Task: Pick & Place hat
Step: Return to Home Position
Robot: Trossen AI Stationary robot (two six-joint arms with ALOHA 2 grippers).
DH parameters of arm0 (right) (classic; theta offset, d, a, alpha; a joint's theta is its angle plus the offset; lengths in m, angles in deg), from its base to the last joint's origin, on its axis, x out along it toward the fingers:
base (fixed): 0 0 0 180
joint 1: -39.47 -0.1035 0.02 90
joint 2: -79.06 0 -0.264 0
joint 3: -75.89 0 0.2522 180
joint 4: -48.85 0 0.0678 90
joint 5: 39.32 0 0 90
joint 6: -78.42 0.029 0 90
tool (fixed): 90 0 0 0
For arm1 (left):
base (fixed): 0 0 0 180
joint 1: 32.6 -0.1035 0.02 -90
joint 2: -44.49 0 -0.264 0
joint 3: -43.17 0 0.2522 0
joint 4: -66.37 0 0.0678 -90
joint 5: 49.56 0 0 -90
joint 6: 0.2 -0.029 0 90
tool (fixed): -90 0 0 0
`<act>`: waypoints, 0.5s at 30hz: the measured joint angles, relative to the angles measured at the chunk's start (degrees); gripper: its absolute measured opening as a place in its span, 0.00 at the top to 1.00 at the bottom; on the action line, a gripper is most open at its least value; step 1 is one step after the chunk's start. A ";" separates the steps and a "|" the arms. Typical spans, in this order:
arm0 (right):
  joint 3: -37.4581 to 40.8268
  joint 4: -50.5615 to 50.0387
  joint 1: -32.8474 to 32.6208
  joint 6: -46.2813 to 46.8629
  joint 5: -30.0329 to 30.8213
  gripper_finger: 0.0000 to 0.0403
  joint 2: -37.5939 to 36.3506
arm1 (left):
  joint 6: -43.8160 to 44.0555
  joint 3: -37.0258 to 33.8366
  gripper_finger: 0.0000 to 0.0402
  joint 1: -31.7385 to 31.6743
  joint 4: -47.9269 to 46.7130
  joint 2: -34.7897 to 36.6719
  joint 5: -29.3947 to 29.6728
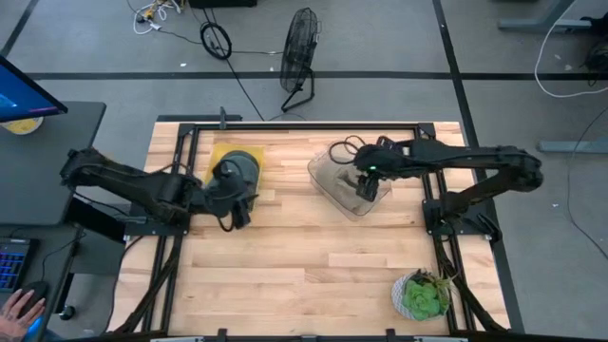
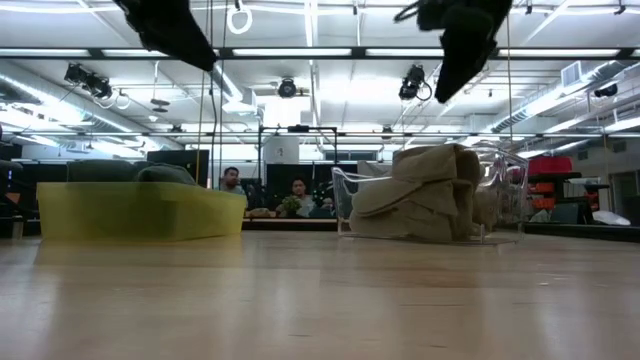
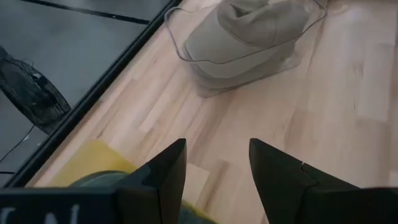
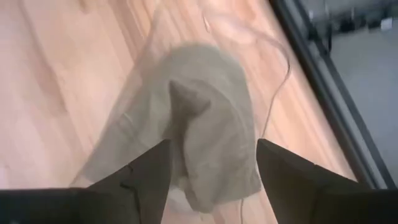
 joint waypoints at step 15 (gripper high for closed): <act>33.50 42.59 0.55 -8.23 -16.98 0.45 -32.71 | -1.32 -9.96 0.55 -0.07 -5.42 15.46 -1.44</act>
